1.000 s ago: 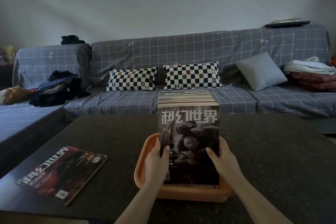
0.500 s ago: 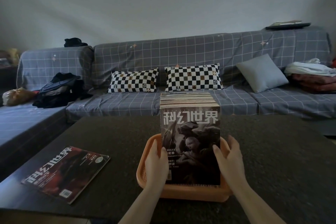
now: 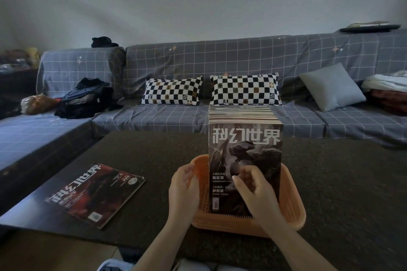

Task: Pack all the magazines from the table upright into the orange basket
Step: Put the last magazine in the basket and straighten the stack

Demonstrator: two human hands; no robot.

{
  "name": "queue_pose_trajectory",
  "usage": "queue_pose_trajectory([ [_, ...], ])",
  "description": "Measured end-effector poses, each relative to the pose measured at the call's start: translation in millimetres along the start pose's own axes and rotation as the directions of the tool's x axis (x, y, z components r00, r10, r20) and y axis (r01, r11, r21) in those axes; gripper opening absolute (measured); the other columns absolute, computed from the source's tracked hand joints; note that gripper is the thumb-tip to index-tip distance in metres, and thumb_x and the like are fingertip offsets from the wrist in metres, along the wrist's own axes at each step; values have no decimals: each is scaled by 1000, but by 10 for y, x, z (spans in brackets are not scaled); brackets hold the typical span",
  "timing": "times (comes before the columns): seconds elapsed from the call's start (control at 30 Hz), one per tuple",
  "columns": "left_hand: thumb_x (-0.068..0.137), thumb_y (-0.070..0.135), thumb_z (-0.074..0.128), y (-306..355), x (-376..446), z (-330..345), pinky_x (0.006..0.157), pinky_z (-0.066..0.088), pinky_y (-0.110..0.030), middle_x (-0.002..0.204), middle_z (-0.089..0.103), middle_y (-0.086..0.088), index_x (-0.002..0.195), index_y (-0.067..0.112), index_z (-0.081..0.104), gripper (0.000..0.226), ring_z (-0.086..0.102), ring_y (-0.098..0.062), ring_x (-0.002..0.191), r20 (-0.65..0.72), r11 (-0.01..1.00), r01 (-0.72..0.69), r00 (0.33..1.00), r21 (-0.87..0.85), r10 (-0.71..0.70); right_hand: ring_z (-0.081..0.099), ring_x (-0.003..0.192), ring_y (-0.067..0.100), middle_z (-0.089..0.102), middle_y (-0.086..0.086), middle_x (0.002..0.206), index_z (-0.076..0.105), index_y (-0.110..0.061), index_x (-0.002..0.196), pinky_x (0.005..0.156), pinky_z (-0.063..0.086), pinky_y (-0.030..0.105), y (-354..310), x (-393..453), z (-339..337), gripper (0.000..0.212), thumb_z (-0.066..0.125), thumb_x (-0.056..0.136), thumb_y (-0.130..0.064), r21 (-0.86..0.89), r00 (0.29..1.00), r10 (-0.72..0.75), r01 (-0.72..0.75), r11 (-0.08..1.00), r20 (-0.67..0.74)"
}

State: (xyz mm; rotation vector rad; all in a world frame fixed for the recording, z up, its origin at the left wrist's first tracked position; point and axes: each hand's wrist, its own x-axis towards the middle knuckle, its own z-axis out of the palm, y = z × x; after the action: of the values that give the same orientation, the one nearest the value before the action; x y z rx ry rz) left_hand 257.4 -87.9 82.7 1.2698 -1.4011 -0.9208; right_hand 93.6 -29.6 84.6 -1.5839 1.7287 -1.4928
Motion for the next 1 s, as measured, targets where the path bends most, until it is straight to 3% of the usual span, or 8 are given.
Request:
queue_pose_trajectory([
  [0.07,95,16,54,-51,40,-145,71,48,-15,117,59,12,114,32,58,24,57,4,98,-22,1000,-15,1000,24,15,57,83,-10,62,-12,86,51,-41,95,68,46,6,-91,37,162,14,59,88,-32,9,997,-16,15,1000,78],
  [0.17,95,14,54,-172,107,-436,61,47,-10,118,59,10,120,27,58,29,57,3,97,-56,998,-13,998,64,17,59,83,-4,62,-13,90,54,-39,100,71,49,11,-219,118,459,12,57,90,-35,-9,984,-36,38,999,176],
  [0.3,94,10,55,-386,189,-868,64,42,1,110,62,9,111,30,61,27,59,2,94,-147,996,-8,989,90,21,60,81,-2,64,-9,88,58,-35,98,69,48,11,-385,238,921,9,58,90,-29,49,959,-44,31,998,281],
  [0.47,94,13,53,-740,336,-1387,88,52,-29,121,60,1,116,27,59,28,60,-11,104,-236,985,142,965,98,-115,60,84,3,63,-12,89,58,-32,104,73,53,23,-483,511,1636,14,59,89,-31,-42,882,-9,33,999,471],
  [0.57,93,14,53,-940,438,-1625,102,46,-42,129,56,-5,128,20,55,36,55,-19,115,-288,956,258,935,143,-209,55,82,-1,58,-16,91,58,-29,111,62,44,14,-455,724,2101,23,60,89,-32,-167,822,70,31,985,565],
  [0.73,92,16,50,-1252,532,-1861,109,36,-48,143,47,-9,137,13,50,45,45,-25,130,-361,899,394,880,189,-310,54,112,15,55,-1,130,49,-25,132,78,42,22,-338,940,2738,47,60,87,-35,-360,698,256,3,933,668],
  [0.87,94,10,45,-1422,609,-1933,109,38,-48,149,37,-12,142,4,44,49,41,-30,133,-389,912,398,859,102,-332,46,126,22,46,5,142,39,-19,141,94,38,28,-321,1108,3029,58,58,89,-36,-441,615,311,67,895,725],
  [1.0,95,8,44,-1510,677,-1949,104,44,-51,143,42,-14,140,7,46,46,47,-34,128,-421,928,368,835,-48,-353,38,133,27,38,10,148,36,-13,143,106,31,33,-275,1183,3224,65,57,89,-41,-500,622,371,37,865,689],
])
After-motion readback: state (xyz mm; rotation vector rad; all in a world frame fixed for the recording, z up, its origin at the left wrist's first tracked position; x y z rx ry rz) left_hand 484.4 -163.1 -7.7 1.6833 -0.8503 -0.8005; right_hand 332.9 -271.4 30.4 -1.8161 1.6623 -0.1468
